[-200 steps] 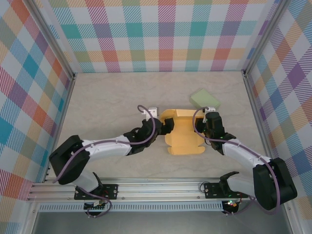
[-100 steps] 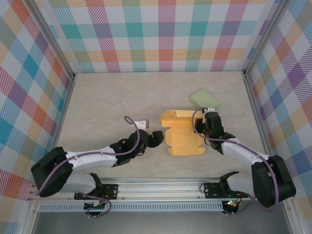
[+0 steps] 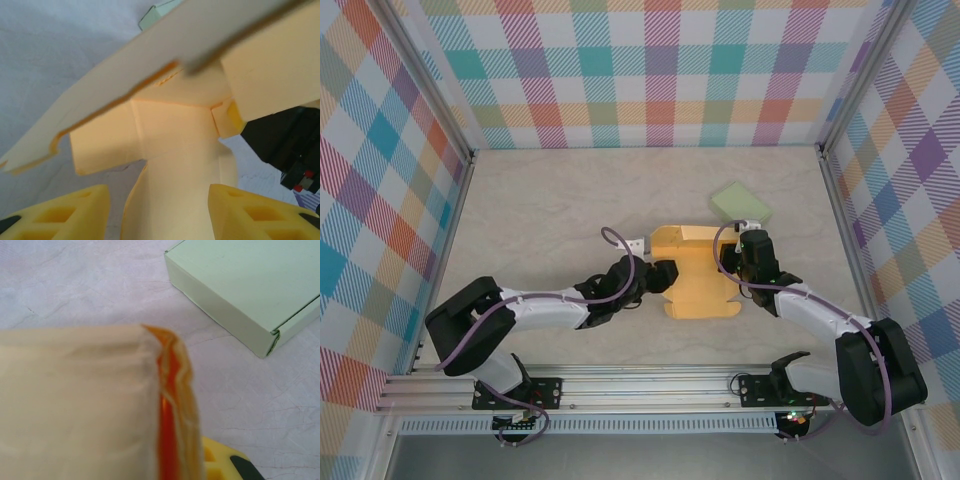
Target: Fold the paper box
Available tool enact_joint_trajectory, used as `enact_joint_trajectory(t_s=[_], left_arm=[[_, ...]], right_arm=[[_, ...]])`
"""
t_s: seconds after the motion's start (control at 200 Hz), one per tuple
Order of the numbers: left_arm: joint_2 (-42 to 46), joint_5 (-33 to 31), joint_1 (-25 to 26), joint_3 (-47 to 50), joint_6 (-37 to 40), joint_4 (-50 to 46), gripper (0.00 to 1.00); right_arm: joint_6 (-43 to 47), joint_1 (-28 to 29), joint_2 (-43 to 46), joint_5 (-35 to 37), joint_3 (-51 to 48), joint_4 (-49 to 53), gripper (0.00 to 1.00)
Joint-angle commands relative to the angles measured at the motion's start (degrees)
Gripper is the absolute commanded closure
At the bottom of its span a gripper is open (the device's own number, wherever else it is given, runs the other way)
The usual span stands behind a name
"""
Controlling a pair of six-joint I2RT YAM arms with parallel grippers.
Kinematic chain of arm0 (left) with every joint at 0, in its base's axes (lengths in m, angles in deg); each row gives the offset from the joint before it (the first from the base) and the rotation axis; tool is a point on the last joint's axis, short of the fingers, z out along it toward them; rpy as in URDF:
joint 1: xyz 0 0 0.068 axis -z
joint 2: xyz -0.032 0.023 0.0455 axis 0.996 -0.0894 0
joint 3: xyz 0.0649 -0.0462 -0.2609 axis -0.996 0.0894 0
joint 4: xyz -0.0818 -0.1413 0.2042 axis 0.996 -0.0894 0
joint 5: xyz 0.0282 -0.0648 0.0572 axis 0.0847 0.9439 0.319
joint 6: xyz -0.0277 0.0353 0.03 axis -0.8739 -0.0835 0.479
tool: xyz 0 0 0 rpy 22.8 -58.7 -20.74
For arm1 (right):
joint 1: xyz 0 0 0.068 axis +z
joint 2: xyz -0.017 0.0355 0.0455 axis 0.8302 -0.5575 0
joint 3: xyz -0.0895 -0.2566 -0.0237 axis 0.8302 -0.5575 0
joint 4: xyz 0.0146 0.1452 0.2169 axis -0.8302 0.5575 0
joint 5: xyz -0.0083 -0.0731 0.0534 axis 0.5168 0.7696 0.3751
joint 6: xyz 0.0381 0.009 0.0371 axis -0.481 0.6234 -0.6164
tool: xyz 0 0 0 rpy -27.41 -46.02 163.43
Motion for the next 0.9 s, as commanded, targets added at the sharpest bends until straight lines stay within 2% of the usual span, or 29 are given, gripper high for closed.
enact_joint_trajectory(t_s=[0.0,0.195,0.35,0.41,0.54,0.605,0.705,0.895], left_arm=[[0.8,-4.4,1.5,-2.1,2.4,0.1,0.47],[0.5,-8.7,2.6,-4.5,6.3,-1.8,0.48],[0.2,-11.0,3.9,-5.5,4.6,-4.6,0.51],[0.8,-13.0,4.7,-5.2,3.2,-6.6,0.49],[2.1,-18.8,6.0,-5.5,-1.3,-14.8,0.34],[2.5,-20.2,6.0,-5.4,-2.3,-16.8,0.29],[2.1,-21.8,6.0,-5.9,-2.0,-17.8,0.26],[-1.2,-21.2,5.6,-9.9,3.5,-14.7,0.26]], right_arm=[[-0.5,0.4,0.7,-0.1,-0.2,-1.2,1.00],[-0.5,0.3,0.6,-0.1,-0.2,-1.3,1.00],[-0.4,0.3,0.6,0.2,-0.2,-1.2,1.00],[-0.3,0.3,0.6,0.3,-0.3,-1.2,1.00],[-0.4,0.3,0.4,0.0,-0.1,-1.2,1.00],[-0.5,0.4,0.4,-0.1,-0.2,-1.3,1.00],[-0.4,0.3,0.4,-0.4,-0.1,-1.5,1.00],[-0.4,0.3,0.8,-0.7,-0.2,-1.3,1.00]])
